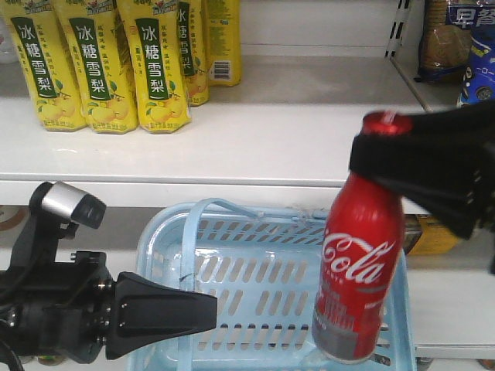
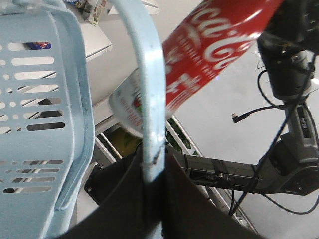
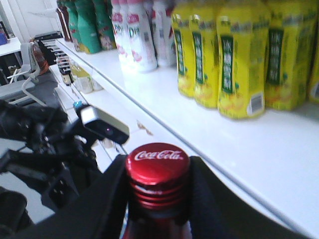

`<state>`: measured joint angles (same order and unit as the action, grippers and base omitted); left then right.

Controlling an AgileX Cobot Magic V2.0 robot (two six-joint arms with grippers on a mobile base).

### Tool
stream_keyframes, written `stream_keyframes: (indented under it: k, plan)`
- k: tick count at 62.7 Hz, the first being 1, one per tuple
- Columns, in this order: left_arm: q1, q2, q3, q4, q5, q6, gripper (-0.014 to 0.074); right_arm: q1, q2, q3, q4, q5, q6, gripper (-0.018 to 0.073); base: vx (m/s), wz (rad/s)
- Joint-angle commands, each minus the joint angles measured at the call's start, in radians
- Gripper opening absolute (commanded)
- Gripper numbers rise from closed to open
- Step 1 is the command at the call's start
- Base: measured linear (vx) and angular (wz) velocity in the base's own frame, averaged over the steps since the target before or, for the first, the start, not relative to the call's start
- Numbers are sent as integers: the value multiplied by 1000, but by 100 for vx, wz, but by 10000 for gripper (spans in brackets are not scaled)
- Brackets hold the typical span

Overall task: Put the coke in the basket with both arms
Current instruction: 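Grasp the Coca-Cola bottle by its cap and lift it off the shelf, then lower the bottle into the basket and open the right gripper, then withdraw the open right gripper away from the basket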

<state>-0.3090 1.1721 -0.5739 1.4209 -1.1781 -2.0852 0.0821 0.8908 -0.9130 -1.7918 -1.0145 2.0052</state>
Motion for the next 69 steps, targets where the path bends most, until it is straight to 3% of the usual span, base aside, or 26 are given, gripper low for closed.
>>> stream_keyframes:
  k: [1,11,27,34,49,56,62,69]
  plan:
    - [5,-24,-25,-106,-203,9,-6,0,-1,65,-3,77,-69,-3,0,0]
    - [5,-24,-25,-106,-203,9,-6,0,0,186,-3,147,-191,-1,0,0]
    - [5,-24,-25,-106,-203,9,-6,0,0,208,-3,154,-225,78,0,0]
    - [5,-24,-25,-106,-203,9,-6,0,7,208,-3,156,-224,185,0,0]
    - [5,-24,-25,-106,-203,9,-6,0,14,208,-2,209,-217,540,0,0]
    - [5,-24,-25,-106,-203,9,-6,0,14,208,10,273,-217,629,0,0]
    - [5,-24,-25,-106,-203,9,-6,0,14,206,17,311,-209,630,0,0]
    - [5,-24,-25,-106,-203,9,-6,-1,-20,204,18,327,-207,546,0,0]
